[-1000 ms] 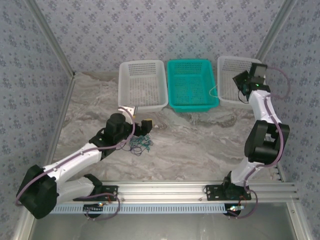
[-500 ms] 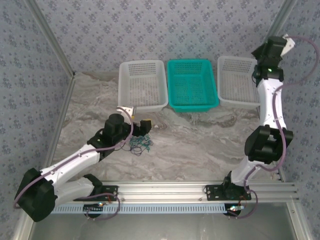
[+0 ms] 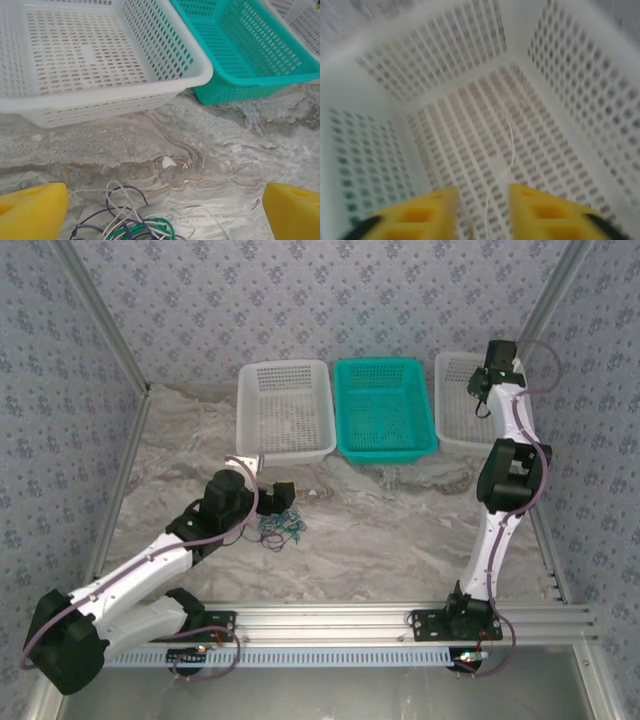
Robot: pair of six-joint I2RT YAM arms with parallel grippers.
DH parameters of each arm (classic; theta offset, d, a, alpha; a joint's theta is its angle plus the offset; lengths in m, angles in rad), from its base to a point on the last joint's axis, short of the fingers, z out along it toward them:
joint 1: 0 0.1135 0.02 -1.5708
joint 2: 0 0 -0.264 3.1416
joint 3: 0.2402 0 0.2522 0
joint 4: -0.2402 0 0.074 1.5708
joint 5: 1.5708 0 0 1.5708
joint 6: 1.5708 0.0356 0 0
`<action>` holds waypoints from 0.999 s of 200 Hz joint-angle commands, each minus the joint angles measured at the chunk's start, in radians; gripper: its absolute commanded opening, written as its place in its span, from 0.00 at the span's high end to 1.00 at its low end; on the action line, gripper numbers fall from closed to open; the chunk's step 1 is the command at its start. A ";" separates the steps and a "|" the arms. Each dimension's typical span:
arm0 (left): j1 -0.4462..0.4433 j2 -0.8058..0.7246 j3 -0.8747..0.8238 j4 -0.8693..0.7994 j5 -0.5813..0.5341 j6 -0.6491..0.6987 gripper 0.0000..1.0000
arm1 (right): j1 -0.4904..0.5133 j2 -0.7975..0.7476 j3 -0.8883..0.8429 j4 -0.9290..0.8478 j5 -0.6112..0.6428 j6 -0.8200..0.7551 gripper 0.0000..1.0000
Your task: Untangle the cables
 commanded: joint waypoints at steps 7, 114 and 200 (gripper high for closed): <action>0.000 -0.017 0.059 -0.076 -0.009 -0.008 0.00 | 0.002 -0.153 0.080 -0.148 0.094 0.075 0.00; 0.179 0.125 0.200 -0.430 0.045 -0.246 0.04 | 0.468 -0.884 -0.698 0.154 -0.440 0.117 0.10; 0.210 0.313 0.187 -0.398 0.005 -0.299 0.26 | 0.969 -0.824 -0.984 0.214 -0.475 0.196 0.12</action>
